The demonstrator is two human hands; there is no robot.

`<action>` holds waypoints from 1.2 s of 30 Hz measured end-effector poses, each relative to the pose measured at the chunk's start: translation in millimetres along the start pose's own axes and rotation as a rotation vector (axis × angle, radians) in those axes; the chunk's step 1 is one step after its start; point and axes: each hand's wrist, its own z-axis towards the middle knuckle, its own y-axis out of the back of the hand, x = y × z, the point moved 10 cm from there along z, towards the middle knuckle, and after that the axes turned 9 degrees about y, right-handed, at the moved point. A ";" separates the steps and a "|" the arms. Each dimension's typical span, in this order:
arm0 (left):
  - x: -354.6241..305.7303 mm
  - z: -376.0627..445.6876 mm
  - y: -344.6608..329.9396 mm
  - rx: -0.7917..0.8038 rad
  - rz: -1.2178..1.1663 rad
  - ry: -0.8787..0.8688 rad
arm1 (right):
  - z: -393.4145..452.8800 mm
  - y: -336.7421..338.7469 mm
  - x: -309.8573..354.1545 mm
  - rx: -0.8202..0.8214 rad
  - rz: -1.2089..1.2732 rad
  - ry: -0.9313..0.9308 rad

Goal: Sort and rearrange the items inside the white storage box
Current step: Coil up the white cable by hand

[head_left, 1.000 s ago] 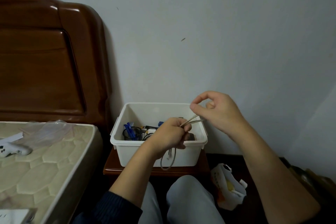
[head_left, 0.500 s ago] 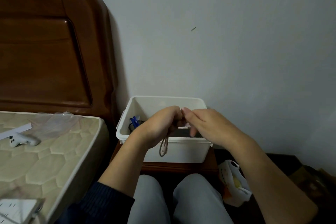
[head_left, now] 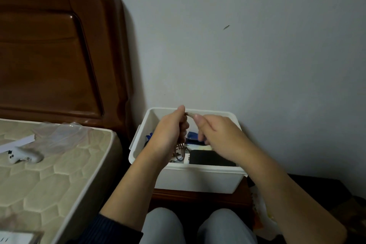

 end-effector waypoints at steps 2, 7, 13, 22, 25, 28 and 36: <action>-9.8 8.8 10.3 -0.049 0.004 -0.069 | 13.0 -9.7 1.0 0.013 -0.170 0.014; -33.6 25.4 38.9 -0.184 -0.071 -0.205 | 47.7 -58.7 6.4 0.172 0.122 0.031; -53.8 49.1 66.8 -0.211 -0.156 -0.263 | 85.6 -109.9 -0.4 0.311 0.495 0.009; -38.2 88.4 100.6 -0.274 -0.139 -0.269 | 111.6 -155.7 -20.9 0.409 0.633 -0.034; -29.4 95.4 111.0 -0.299 -0.123 -0.275 | 105.1 -165.1 -25.8 0.500 0.678 -0.090; -27.2 95.9 115.9 -0.311 -0.082 -0.310 | 99.5 -167.8 -26.6 0.511 0.775 -0.147; -28.6 76.7 99.7 -0.196 -0.051 -0.354 | 89.5 -156.4 -6.5 0.455 1.279 -0.245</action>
